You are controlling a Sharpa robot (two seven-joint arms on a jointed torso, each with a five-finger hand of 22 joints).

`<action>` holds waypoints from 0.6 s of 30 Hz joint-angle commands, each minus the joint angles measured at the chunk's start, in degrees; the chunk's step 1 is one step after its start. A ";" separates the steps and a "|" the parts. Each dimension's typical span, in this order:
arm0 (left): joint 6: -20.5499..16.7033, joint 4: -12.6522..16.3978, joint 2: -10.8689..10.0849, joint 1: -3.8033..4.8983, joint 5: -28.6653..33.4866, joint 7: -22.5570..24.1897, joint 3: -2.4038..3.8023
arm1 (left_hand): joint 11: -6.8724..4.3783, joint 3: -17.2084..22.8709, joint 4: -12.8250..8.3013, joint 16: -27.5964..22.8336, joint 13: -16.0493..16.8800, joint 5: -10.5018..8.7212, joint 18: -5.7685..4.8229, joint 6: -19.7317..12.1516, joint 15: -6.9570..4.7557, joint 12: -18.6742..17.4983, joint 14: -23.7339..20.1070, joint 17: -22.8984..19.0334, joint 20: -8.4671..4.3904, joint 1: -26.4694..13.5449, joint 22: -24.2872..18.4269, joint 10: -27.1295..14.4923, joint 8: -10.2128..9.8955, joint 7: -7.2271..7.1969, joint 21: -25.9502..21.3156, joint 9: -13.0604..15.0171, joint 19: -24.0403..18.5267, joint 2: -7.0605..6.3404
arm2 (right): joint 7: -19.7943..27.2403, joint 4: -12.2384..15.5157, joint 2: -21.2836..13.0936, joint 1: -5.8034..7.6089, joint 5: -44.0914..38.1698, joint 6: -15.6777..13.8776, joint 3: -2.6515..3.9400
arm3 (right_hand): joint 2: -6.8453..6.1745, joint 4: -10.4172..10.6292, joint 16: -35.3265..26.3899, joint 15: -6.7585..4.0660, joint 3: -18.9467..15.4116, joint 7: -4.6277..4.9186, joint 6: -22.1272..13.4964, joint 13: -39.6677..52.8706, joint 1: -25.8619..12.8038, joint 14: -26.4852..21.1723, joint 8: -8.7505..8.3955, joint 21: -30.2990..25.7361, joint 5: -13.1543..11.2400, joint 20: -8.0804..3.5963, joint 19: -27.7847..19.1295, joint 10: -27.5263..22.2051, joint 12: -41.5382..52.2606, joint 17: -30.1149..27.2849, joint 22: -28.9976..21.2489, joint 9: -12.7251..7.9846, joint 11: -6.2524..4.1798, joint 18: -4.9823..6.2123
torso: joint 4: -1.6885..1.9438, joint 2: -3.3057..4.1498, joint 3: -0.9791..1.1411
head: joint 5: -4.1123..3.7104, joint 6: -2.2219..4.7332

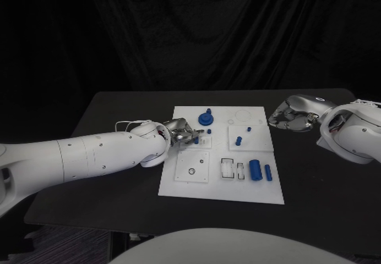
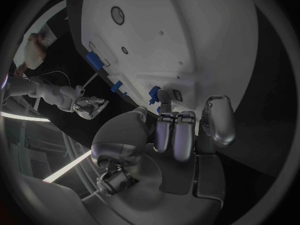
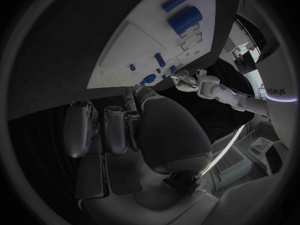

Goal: Assemble the parts on the task board

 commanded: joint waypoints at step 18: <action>-3.75 1.01 -0.58 -0.21 0.12 3.75 -0.07 | -0.55 -1.65 -0.19 0.15 14.98 2.65 0.23 -1.31 -0.43 0.14 5.95 15.09 -0.43 3.66 9.58 6.09 1.53 -0.08 0.49 1.30 0.37 0.44 | -0.95 0.00 -0.14 -0.22 -0.09 0.47 0.04 | -0.36 0.06 -0.25 0.02 0.35 -0.07 0.42 6.78 0.04 3.06 -0.06 -0.18 0.33 -0.18 0.48 0.31 -0.32 1.96 10.00 0.06 0.09 0.72 | -0.02 -0.01 0.01 | 0.25 -0.01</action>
